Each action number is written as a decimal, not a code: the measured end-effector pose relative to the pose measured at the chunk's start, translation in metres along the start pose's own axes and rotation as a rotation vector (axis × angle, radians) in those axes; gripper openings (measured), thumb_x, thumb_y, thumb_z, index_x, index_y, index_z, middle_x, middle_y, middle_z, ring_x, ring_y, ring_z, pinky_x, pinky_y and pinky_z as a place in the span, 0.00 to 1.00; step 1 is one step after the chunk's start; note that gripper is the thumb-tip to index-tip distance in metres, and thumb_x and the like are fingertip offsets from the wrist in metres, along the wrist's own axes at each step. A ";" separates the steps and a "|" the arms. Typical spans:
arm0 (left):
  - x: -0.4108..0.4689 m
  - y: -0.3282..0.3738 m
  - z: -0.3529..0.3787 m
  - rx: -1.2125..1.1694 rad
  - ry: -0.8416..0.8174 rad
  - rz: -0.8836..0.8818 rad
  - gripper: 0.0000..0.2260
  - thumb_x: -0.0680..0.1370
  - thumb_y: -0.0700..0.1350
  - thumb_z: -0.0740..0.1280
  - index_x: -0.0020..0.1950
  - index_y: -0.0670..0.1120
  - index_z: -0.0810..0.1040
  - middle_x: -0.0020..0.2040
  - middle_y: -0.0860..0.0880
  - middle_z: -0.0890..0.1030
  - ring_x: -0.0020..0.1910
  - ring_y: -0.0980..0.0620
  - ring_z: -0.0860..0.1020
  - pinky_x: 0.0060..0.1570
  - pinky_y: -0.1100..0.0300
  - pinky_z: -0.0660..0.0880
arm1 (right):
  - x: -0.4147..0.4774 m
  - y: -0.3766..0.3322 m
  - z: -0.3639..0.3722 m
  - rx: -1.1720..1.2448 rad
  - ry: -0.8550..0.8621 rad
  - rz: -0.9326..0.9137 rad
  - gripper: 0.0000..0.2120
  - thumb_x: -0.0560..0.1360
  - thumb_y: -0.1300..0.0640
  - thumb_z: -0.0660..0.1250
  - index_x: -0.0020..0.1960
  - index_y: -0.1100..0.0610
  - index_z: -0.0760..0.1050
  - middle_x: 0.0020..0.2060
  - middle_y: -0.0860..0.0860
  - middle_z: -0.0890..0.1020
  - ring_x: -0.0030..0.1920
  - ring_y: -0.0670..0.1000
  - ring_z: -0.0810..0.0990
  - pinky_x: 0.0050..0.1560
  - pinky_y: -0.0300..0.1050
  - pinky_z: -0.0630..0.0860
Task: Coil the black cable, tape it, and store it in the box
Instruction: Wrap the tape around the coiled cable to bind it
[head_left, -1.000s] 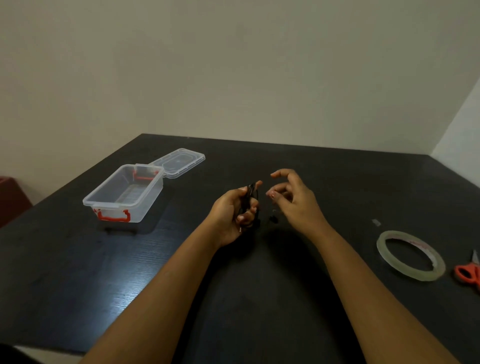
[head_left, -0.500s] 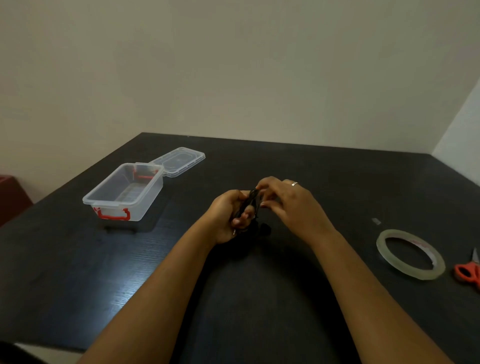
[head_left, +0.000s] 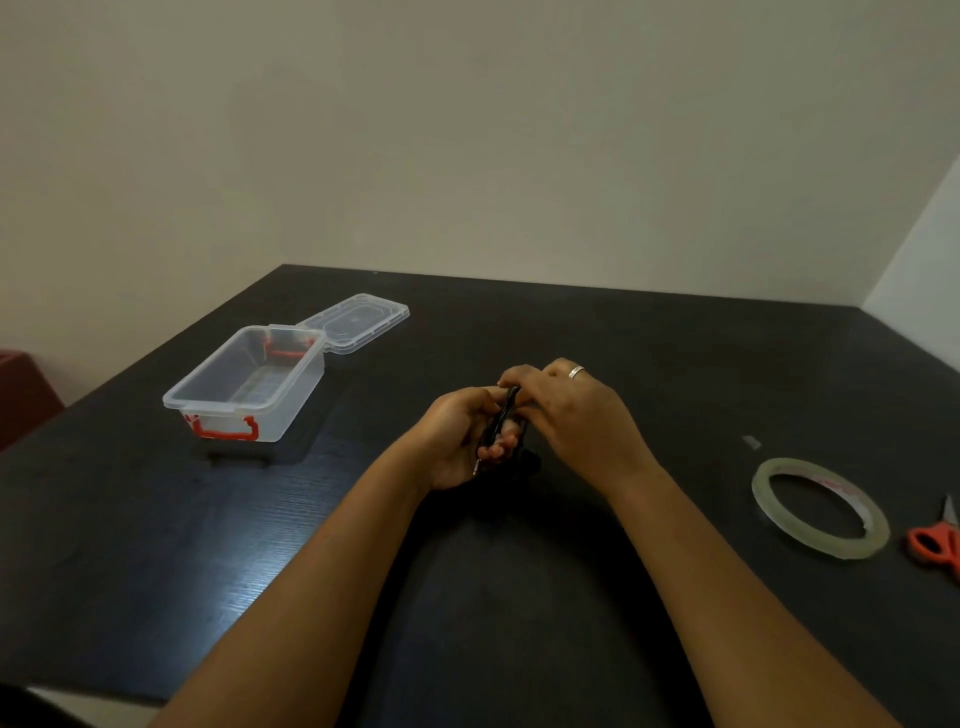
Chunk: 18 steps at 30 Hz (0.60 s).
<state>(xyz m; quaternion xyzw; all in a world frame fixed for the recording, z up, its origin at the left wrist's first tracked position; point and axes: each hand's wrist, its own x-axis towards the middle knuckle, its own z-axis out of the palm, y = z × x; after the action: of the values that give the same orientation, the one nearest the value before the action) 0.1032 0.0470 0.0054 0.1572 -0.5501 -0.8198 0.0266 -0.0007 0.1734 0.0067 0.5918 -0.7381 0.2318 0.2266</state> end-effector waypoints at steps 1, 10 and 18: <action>0.000 0.000 0.000 0.000 0.002 -0.007 0.13 0.80 0.43 0.51 0.54 0.41 0.74 0.31 0.46 0.73 0.27 0.55 0.70 0.22 0.68 0.67 | 0.000 0.000 0.001 -0.010 0.009 -0.006 0.11 0.74 0.60 0.69 0.56 0.51 0.75 0.39 0.51 0.77 0.36 0.46 0.76 0.34 0.32 0.70; -0.002 0.001 0.004 -0.041 -0.025 -0.060 0.12 0.81 0.45 0.53 0.45 0.41 0.71 0.29 0.47 0.73 0.21 0.57 0.68 0.19 0.69 0.64 | 0.001 0.003 0.006 -0.093 0.148 -0.161 0.12 0.70 0.64 0.72 0.53 0.56 0.79 0.38 0.51 0.81 0.38 0.49 0.78 0.33 0.36 0.73; -0.001 0.003 0.001 0.058 -0.074 -0.034 0.11 0.80 0.45 0.54 0.44 0.41 0.72 0.34 0.46 0.75 0.20 0.58 0.67 0.19 0.69 0.61 | 0.001 0.002 0.003 -0.083 0.142 -0.199 0.09 0.69 0.65 0.73 0.48 0.58 0.79 0.40 0.52 0.83 0.41 0.52 0.80 0.36 0.40 0.77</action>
<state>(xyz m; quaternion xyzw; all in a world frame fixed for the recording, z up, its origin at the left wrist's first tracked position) 0.1040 0.0467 0.0088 0.1367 -0.5715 -0.8090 -0.0121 -0.0036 0.1710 0.0049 0.6342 -0.6668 0.2187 0.3244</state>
